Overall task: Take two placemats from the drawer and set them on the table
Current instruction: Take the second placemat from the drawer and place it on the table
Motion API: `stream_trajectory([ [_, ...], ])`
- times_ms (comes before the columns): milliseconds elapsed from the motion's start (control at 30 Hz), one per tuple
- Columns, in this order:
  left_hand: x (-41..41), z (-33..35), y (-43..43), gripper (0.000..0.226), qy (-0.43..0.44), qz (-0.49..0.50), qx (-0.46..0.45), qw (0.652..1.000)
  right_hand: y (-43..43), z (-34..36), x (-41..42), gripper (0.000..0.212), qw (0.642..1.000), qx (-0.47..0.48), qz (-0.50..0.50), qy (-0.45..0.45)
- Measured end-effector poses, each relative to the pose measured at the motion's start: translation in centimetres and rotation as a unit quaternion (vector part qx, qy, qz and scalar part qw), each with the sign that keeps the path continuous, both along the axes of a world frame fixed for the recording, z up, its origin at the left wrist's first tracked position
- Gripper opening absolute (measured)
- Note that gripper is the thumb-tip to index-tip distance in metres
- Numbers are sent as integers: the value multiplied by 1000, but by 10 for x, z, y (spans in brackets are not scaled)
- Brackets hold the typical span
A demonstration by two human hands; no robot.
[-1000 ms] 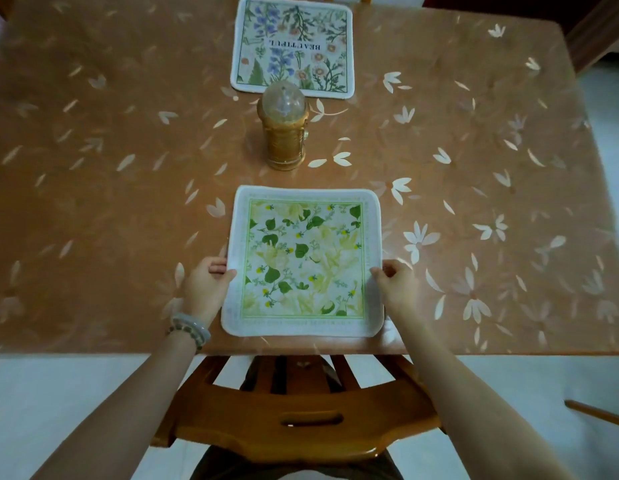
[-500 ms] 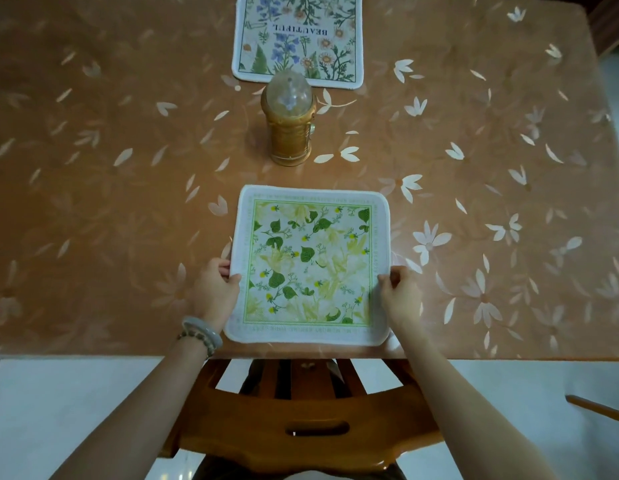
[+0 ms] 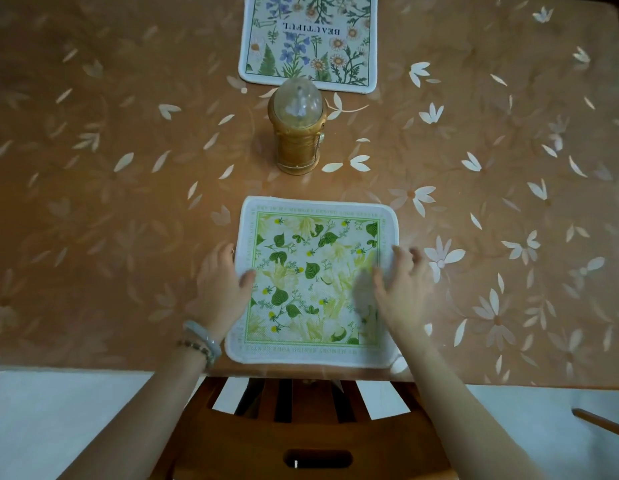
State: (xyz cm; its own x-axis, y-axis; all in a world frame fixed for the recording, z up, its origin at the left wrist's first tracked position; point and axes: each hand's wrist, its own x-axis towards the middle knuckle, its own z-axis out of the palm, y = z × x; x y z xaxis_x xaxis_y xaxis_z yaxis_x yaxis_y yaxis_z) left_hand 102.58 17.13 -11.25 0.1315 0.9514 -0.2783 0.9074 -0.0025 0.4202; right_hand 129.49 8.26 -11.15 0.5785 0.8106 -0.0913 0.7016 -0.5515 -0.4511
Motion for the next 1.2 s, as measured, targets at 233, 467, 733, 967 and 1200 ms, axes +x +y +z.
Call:
stream_trajectory([
  [233, 65, -18, 73, 65, 145, -315, 61, 936, 119, -12, -43, 62, 926, -96, 346, -118],
  [467, 70, -40, 78, 68, 166, -328, 51, 929, 122, -40, -50, 79, 916, -159, 355, -96],
  [733, 30, -41, 84, 74, 177, -267, 32, 947, 96, -39, 23, 72, 956, -158, 240, -65],
  [967, 26, -44, 79, 77, 185, -262, 51, 946, 83, -45, 40, 75, 955, -167, 229, -91],
  [1200, -18, -46, -24, 85, 165, -269, 53, 947, -1, -52, 17, 71, 948, -141, 270, -93],
])
